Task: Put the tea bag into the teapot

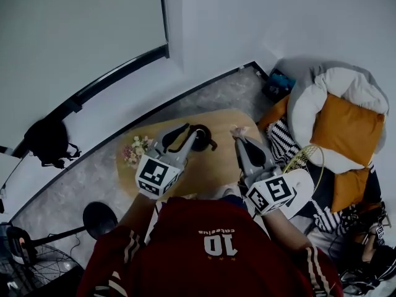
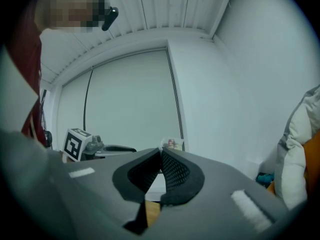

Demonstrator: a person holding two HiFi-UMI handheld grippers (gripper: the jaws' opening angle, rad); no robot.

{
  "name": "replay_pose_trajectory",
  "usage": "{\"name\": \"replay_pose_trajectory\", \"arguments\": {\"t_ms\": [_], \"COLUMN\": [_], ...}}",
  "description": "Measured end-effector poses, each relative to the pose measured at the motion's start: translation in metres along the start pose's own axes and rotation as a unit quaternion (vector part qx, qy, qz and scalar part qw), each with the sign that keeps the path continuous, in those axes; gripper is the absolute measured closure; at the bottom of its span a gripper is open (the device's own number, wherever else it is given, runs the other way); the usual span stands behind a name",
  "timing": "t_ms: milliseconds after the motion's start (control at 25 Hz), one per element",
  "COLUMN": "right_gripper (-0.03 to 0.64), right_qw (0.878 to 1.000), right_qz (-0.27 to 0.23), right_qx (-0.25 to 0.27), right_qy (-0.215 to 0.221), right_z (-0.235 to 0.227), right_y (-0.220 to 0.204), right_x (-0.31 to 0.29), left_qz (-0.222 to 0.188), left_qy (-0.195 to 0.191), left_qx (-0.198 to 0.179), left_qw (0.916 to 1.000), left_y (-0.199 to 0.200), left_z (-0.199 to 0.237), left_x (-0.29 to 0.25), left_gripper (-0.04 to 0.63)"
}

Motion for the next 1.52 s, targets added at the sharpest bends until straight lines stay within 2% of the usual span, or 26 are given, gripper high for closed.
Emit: {"name": "replay_pose_trajectory", "arguments": {"t_ms": [480,920,1240,1400,1520], "right_gripper": [0.618,0.618,0.618,0.618,0.618], "right_qw": [1.0,0.999,0.997,0.996,0.994], "right_qz": [0.016,0.031,0.064,0.082,0.097], "right_qx": [0.003,-0.003,-0.016,-0.027,-0.034], "right_qy": [0.017,0.035,0.04,0.037,0.031], "right_z": [0.001,-0.001,-0.017,-0.03,-0.042], "right_y": [-0.001,-0.013,-0.04,-0.063,-0.08], "right_x": [-0.013,-0.035,-0.058,-0.074,-0.087], "left_qz": [-0.014,-0.01,-0.005,0.017,0.017], "left_qy": [0.023,0.041,0.075,0.095,0.104], "left_qx": [-0.016,-0.013,0.012,0.019,0.038], "left_qw": [0.9995,0.999,0.9971,0.9951,0.9937], "left_y": [0.009,0.003,-0.008,-0.023,-0.033], "left_z": [0.008,0.017,0.025,0.032,0.034], "left_x": [0.007,0.018,0.036,0.046,0.049], "left_gripper": [0.591,0.594,0.594,0.594,0.594]}}
Point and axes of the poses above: the fingertips, and each gripper's own axes: x backward along the fingers, z to its left, y out of its top, the point moved 6 cm from there along x, backward along the fingers, and after that the axes turned 12 degrees about -x, right-handed, at the moved point
